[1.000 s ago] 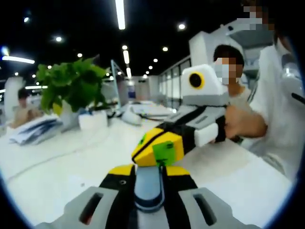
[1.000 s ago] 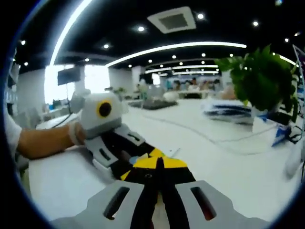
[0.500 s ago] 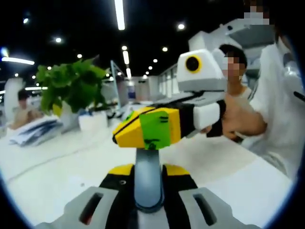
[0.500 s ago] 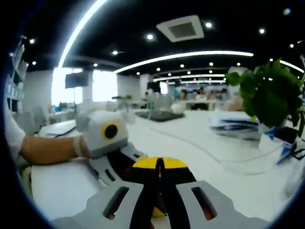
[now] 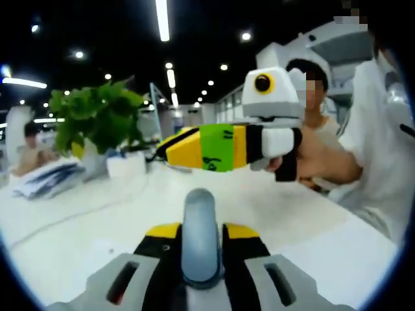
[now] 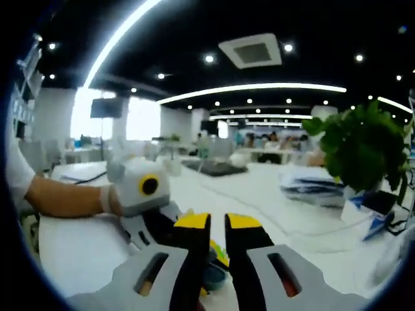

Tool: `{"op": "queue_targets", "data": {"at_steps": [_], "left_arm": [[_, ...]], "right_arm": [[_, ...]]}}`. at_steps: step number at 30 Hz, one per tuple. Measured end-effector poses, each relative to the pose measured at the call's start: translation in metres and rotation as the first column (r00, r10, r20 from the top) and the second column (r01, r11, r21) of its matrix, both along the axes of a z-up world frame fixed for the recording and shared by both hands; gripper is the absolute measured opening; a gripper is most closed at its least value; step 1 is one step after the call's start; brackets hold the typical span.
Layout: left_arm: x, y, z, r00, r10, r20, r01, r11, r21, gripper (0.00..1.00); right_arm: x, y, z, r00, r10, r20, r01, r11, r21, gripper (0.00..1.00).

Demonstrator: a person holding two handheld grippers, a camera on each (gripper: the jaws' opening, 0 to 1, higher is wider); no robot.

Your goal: Pick up the paper insert the paper into the punch align the paper edges press the punch to punch holes

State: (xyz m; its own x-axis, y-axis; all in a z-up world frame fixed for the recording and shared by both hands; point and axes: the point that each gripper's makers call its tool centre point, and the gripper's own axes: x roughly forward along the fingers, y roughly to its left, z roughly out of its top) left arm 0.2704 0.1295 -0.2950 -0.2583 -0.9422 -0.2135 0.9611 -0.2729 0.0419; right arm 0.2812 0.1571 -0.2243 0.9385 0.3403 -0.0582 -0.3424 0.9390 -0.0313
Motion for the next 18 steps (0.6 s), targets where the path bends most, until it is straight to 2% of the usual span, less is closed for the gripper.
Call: {"op": "queue_targets", "data": {"at_steps": [2,3,6,12,14,18], "left_arm": [[-0.002,0.000,0.002,1.000,-0.004,0.006,0.004,1.000,-0.012,0.35],[-0.002,-0.001,0.003,1.000,-0.006,0.012,0.006,1.000,-0.016,0.40],[-0.003,-0.001,0.004,1.000,-0.006,0.006,0.006,1.000,-0.024,0.47],[-0.001,-0.001,0.007,1.000,0.006,0.006,-0.006,0.999,-0.041,0.57],[0.000,-0.001,0.008,1.000,0.013,0.008,-0.012,0.999,-0.044,0.62],[-0.002,-0.001,0.009,1.000,0.019,0.003,-0.019,0.999,-0.047,0.64]], "right_arm": [[-0.002,-0.002,-0.001,1.000,-0.002,0.001,0.002,1.000,0.004,0.22],[-0.002,-0.004,-0.002,1.000,-0.004,0.002,0.004,1.000,0.002,0.23],[-0.005,-0.008,-0.007,1.000,-0.005,-0.008,0.005,1.000,0.001,0.24],[-0.012,-0.021,-0.017,0.999,-0.017,-0.027,0.017,1.000,0.025,0.28],[-0.016,-0.027,-0.021,1.000,-0.015,-0.021,0.016,1.000,0.008,0.29],[-0.027,-0.043,-0.033,1.000,-0.017,-0.020,0.017,1.000,-0.015,0.32]]}}
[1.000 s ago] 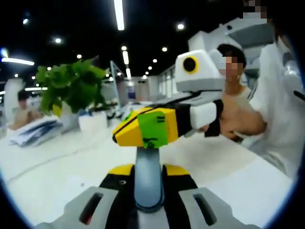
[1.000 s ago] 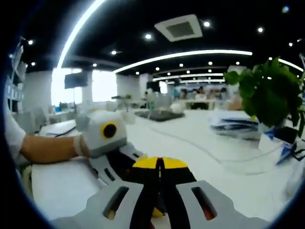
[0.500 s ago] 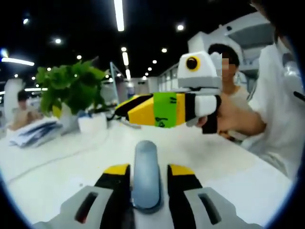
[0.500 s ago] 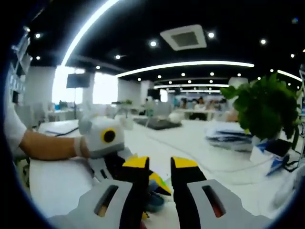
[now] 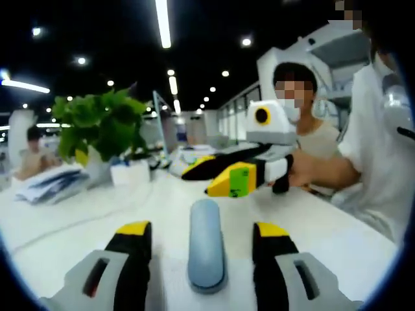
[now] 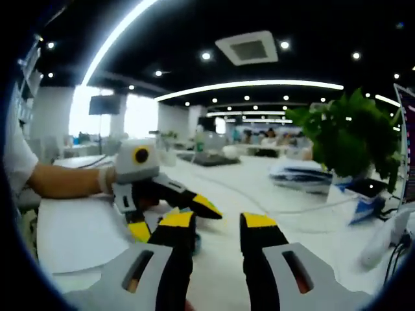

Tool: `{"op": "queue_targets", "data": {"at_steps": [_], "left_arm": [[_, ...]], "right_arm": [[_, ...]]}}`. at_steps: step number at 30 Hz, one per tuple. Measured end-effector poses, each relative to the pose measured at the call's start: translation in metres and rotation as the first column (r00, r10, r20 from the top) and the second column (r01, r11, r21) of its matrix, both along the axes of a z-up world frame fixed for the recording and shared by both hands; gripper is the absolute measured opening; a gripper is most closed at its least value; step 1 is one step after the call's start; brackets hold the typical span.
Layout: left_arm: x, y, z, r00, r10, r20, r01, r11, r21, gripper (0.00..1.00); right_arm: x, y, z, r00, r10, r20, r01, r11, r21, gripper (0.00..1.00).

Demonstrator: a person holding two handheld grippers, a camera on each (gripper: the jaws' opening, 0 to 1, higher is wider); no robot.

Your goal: Pick up the paper insert the paper into the punch align the paper edges press the punch to punch holes

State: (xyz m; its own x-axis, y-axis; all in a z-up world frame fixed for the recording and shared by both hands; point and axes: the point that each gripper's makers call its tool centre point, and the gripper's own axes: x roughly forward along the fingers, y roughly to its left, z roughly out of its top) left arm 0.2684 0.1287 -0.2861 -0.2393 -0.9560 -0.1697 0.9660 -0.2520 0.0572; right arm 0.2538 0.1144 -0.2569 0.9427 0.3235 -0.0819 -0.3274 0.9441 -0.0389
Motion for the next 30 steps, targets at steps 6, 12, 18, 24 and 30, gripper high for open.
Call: {"op": "queue_targets", "data": {"at_steps": [6,12,18,24,30], "left_arm": [[-0.003,0.001,-0.001,1.000,0.010,0.003,-0.010,1.000,0.007,0.67],[-0.009,0.002,-0.002,1.000,0.017,0.019,-0.018,1.000,0.019,0.73],[-0.013,0.004,-0.002,0.999,0.026,0.038,-0.027,0.999,0.042,0.74],[-0.013,0.003,0.021,0.998,0.066,0.010,-0.066,0.998,-0.007,0.75],[0.002,0.018,0.060,0.992,0.124,-0.016,-0.125,0.988,-0.088,0.78]], "right_arm": [[-0.008,-0.014,-0.006,0.999,-0.043,0.011,0.044,0.999,-0.018,0.49],[-0.007,-0.012,-0.010,1.000,-0.031,-0.003,0.030,0.999,-0.023,0.53],[-0.006,-0.018,-0.007,0.999,-0.047,-0.006,0.047,0.998,0.032,0.55],[-0.009,-0.018,-0.001,0.999,-0.046,0.013,0.045,0.995,0.088,0.55],[-0.008,-0.025,-0.003,0.996,-0.087,0.030,0.087,0.996,0.002,0.64]]}}
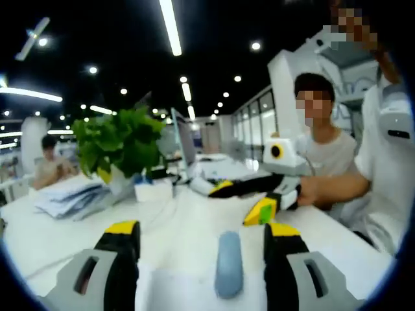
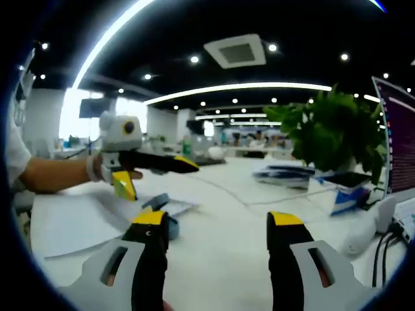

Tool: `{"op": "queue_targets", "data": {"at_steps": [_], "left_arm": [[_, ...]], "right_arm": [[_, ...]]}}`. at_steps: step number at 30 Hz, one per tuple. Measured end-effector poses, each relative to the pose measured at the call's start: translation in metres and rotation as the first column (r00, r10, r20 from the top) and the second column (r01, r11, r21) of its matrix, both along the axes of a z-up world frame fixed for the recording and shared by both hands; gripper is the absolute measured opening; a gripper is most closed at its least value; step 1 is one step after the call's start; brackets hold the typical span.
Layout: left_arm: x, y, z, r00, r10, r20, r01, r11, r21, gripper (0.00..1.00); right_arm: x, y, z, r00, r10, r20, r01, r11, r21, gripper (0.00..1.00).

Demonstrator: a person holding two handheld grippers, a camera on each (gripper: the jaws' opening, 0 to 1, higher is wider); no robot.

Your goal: Pick up the paper insert the paper into the punch align the paper edges press the punch to punch holes

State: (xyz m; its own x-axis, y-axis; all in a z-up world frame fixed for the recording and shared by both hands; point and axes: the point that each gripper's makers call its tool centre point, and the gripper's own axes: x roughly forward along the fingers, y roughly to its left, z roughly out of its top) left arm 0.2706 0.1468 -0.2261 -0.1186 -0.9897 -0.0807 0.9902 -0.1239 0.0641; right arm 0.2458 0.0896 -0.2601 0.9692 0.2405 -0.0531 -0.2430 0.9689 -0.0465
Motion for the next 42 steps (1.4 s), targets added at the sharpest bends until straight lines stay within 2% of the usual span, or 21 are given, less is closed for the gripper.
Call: {"op": "queue_targets", "data": {"at_steps": [3,5,6,7,11,13,16,23,27,33,35,36,38,39,42], "left_arm": [[-0.005,0.019,0.008,1.000,0.017,-0.009,-0.017,1.000,-0.009,0.80],[-0.007,0.035,0.007,0.999,0.045,0.003,-0.045,0.999,0.000,0.82],[-0.007,0.045,0.005,0.998,0.060,0.007,-0.060,0.998,0.007,0.82],[-0.008,0.054,0.002,0.997,0.073,0.008,-0.073,0.997,0.013,0.81],[-0.006,0.090,-0.018,0.992,0.126,-0.006,-0.126,0.991,0.048,0.79],[0.002,0.106,-0.032,0.988,0.149,-0.029,-0.146,0.986,0.081,0.78],[0.003,0.122,-0.047,0.985,0.169,-0.026,-0.165,0.979,0.123,0.78],[0.003,0.142,-0.064,0.986,0.169,0.005,-0.167,0.969,0.181,0.78],[0.007,0.146,-0.068,0.986,0.169,-0.008,-0.165,0.970,0.178,0.78],[0.014,0.148,-0.071,0.987,0.162,-0.010,-0.158,0.971,0.182,0.76],[0.008,0.147,-0.073,0.988,0.152,0.006,-0.151,0.970,0.192,0.76],[0.008,0.147,-0.075,0.988,0.152,0.017,-0.152,0.967,0.203,0.76],[0.009,0.148,-0.078,0.988,0.155,0.016,-0.154,0.964,0.214,0.76],[0.010,0.148,-0.078,0.988,0.156,0.012,-0.155,0.964,0.215,0.76],[0.012,0.148,-0.079,0.987,0.159,-0.004,-0.154,0.963,0.219,0.75]], "right_arm": [[-0.001,0.002,0.000,1.000,0.011,-0.005,-0.011,1.000,0.002,0.65],[-0.002,0.006,0.000,1.000,0.028,-0.001,-0.028,1.000,-0.001,0.65],[-0.003,0.012,-0.001,0.998,0.059,-0.012,-0.058,0.998,0.028,0.65],[-0.003,0.013,-0.001,0.998,0.064,-0.013,-0.064,0.998,0.028,0.65],[-0.004,0.014,0.002,0.998,0.062,0.010,-0.062,0.998,-0.004,0.62],[-0.003,0.014,0.002,0.998,0.056,0.006,-0.056,0.998,-0.010,0.65],[-0.004,0.018,-0.001,0.997,0.073,-0.012,-0.073,0.997,-0.007,0.61],[-0.005,0.021,-0.002,0.997,0.075,-0.017,-0.075,0.997,-0.017,0.61],[-0.004,0.022,-0.006,0.995,0.088,-0.037,-0.088,0.996,-0.012,0.55],[-0.003,0.029,-0.011,0.987,0.143,-0.072,-0.144,0.990,-0.010,0.55],[-0.005,0.035,-0.012,0.975,0.200,-0.092,-0.197,0.979,0.043,0.55],[-0.007,0.041,-0.011,0.962,0.257,-0.090,-0.252,0.966,0.065,0.54],[-0.009,0.045,-0.015,0.946,0.306,-0.110,-0.299,0.951,0.073,0.54],[-0.009,0.045,-0.017,0.939,0.320,-0.123,-0.314,0.947,0.066,0.54],[-0.005,0.047,-0.029,0.908,0.379,-0.179,-0.391,0.920,-0.034,0.50]]}}
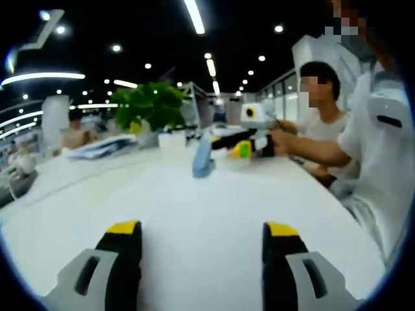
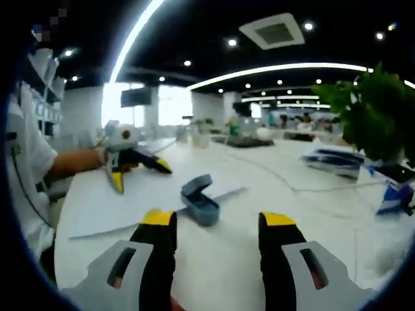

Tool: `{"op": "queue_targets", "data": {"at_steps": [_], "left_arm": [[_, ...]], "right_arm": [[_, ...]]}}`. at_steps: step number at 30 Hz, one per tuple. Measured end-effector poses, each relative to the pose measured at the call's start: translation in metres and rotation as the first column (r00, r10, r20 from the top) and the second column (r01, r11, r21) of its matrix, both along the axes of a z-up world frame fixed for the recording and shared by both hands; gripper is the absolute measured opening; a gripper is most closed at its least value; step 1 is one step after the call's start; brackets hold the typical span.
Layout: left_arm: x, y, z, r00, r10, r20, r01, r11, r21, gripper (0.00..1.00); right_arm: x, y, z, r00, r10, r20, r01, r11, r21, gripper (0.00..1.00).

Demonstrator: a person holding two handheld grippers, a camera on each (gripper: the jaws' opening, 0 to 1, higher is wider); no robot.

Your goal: Pick up the paper insert the paper into the punch align the paper edges press the punch to punch holes

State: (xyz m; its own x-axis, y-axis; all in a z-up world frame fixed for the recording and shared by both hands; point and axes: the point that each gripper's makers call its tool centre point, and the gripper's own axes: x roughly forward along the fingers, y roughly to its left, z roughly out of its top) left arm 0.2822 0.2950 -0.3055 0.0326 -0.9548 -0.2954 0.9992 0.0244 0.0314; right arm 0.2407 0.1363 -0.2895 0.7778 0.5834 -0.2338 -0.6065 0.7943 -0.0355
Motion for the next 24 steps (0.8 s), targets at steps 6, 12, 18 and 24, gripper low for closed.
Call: {"op": "queue_targets", "data": {"at_steps": [6,12,18,24], "left_arm": [[-0.003,-0.001,-0.002,1.000,0.004,-0.024,-0.004,1.000,0.004,0.75],[-0.006,-0.002,-0.002,1.000,0.003,-0.025,-0.003,1.000,0.000,0.75],[-0.004,-0.003,-0.002,1.000,0.002,-0.027,-0.002,1.000,-0.002,0.75],[-0.004,-0.004,-0.002,1.000,0.002,-0.027,-0.002,1.000,-0.002,0.75]], "right_arm": [[0.013,0.012,-0.014,0.986,0.157,-0.049,-0.160,0.985,-0.071,0.50],[0.022,0.028,-0.017,0.960,0.272,-0.069,-0.277,0.959,-0.066,0.43],[0.020,0.032,-0.019,0.928,0.367,-0.065,-0.371,0.927,-0.049,0.25],[0.018,0.028,-0.017,0.924,0.381,-0.036,-0.383,0.922,-0.061,0.23]]}}
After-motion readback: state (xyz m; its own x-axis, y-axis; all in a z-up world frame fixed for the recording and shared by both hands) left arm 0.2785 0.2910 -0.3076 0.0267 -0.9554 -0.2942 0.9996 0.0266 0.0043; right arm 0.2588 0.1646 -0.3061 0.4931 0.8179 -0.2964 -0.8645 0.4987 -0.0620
